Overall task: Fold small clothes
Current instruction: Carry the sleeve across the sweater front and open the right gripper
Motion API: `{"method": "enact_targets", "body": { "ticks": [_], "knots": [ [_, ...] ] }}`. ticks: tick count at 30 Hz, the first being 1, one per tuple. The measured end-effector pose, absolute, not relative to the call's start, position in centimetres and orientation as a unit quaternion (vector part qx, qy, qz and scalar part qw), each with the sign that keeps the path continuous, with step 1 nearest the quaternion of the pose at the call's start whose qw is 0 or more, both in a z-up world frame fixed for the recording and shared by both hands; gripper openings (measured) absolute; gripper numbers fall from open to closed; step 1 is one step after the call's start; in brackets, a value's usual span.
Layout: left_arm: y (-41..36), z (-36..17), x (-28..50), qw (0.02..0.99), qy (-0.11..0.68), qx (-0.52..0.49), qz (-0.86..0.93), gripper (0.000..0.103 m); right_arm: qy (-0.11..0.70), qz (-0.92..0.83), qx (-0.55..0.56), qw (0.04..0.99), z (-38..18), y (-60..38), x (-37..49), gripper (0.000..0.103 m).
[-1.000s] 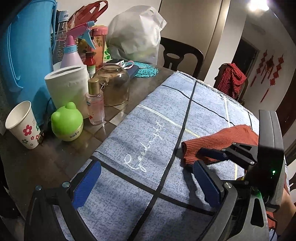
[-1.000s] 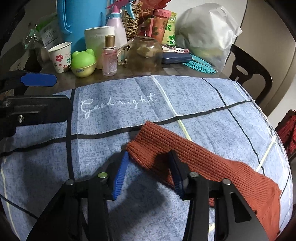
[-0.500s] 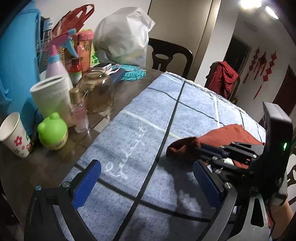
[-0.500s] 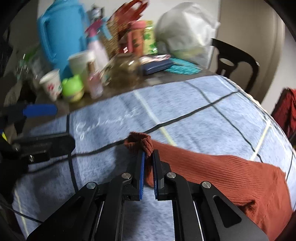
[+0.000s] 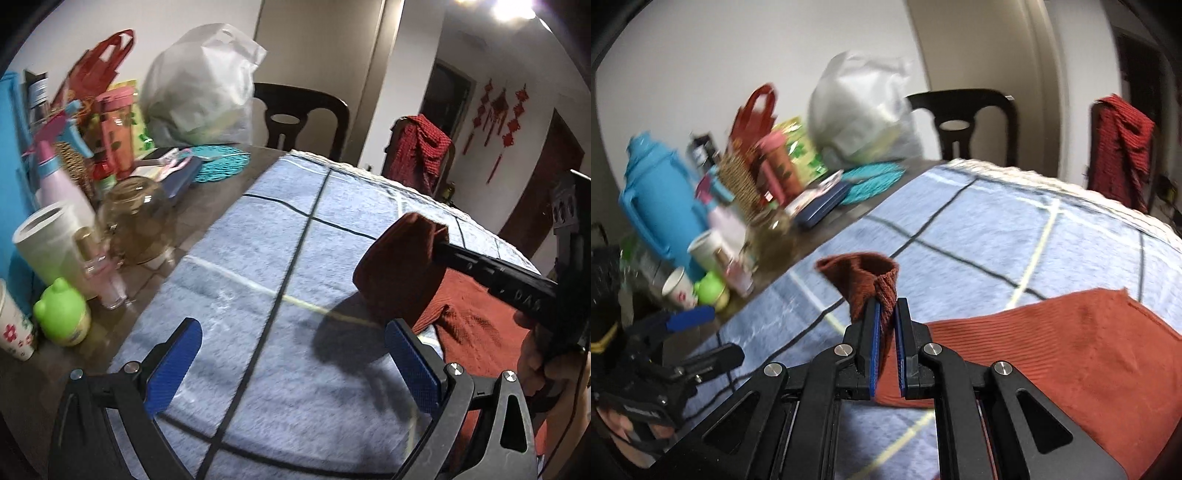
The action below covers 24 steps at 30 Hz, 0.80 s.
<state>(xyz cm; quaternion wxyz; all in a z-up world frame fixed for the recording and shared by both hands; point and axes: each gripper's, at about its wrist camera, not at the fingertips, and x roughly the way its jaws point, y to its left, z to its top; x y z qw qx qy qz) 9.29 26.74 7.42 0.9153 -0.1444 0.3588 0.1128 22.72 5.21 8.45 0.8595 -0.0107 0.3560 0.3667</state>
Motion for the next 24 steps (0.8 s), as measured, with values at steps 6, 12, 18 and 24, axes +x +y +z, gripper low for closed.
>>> {"method": "enact_targets", "body": {
  "ticks": [6,12,18,24],
  "knots": [
    [25.3,7.3,11.6,0.916,0.369,-0.132,0.091,0.101,0.344,0.337,0.019,0.876,9.4,1.8,23.6,0.008],
    [23.8,7.5,13.7,0.916,0.374,-0.122,0.072,0.101,0.327,0.304,0.048,0.894,10.7,-1.4,24.2,0.008],
    [21.9,7.7,16.3,0.918,0.376,-0.111,0.055,0.101,0.323,0.269,0.071,0.905,10.5,-4.3,24.8,0.008],
    [19.8,7.2,19.0,0.916,0.388,-0.091,0.04,0.101,0.321,0.228,0.095,0.914,9.9,-7.3,25.0,0.008]
  ]
}}
